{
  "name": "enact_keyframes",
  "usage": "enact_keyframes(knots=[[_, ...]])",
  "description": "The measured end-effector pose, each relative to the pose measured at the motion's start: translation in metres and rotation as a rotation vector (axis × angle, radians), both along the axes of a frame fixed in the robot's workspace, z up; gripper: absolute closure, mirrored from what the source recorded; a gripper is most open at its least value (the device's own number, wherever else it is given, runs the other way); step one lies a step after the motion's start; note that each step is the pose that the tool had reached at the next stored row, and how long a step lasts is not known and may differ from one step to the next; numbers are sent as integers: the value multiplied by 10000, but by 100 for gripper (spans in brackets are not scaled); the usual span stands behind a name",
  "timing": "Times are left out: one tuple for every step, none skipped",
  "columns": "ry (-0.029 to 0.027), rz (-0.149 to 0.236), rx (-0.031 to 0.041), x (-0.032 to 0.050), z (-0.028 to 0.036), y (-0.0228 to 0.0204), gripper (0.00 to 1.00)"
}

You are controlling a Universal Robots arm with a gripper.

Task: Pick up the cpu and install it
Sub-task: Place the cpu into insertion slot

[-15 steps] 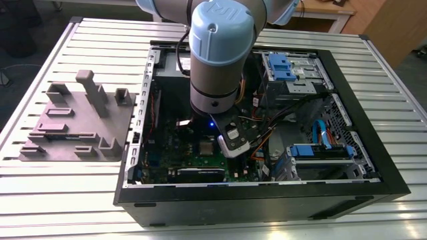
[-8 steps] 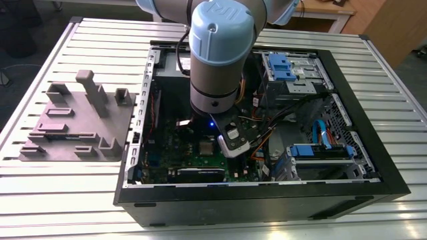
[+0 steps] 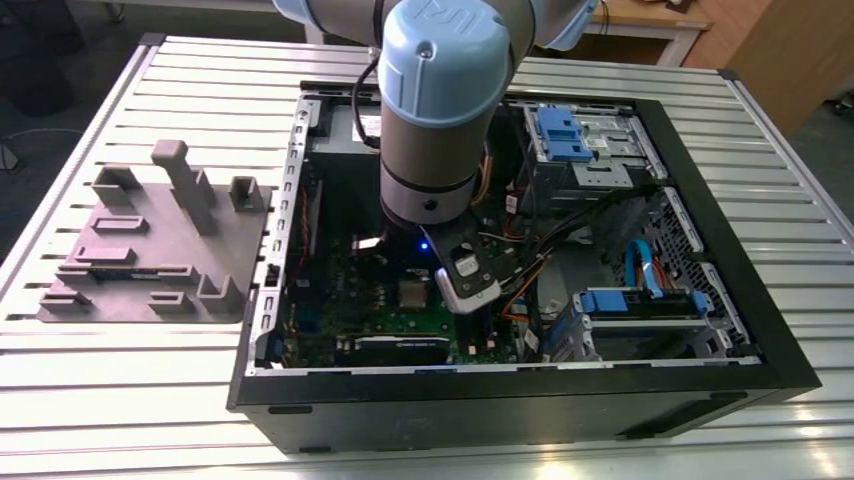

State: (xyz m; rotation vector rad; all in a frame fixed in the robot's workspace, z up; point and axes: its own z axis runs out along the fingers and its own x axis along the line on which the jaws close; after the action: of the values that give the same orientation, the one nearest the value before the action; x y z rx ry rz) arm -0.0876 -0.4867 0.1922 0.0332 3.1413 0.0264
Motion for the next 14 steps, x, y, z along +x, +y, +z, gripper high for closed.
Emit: enact_keyframes(knots=[[-1, -1, 1, 0, 0, 0, 53], [1, 0, -1, 0, -1, 0, 53], [1, 0, -1, 0, -6, -1, 53], [1, 0, -1, 0, -11, 0, 53], [1, 0, 0, 0, -17, -1, 53], [1, 0, 3, -1, -22, -1, 53], [2, -1, 11, -1, -27, -1, 53], [3, 0, 29, -1, -30, -2, 53], [3, 0, 54, -1, -33, -1, 53], [3, 0, 78, -1, -35, -1, 53], [3, -1, 93, -1, -38, -1, 53], [3, -1, 98, -1, -40, -1, 53], [3, -1, 99, -1, -41, -1, 53], [3, 0, 97, -1, -43, -2, 53]])
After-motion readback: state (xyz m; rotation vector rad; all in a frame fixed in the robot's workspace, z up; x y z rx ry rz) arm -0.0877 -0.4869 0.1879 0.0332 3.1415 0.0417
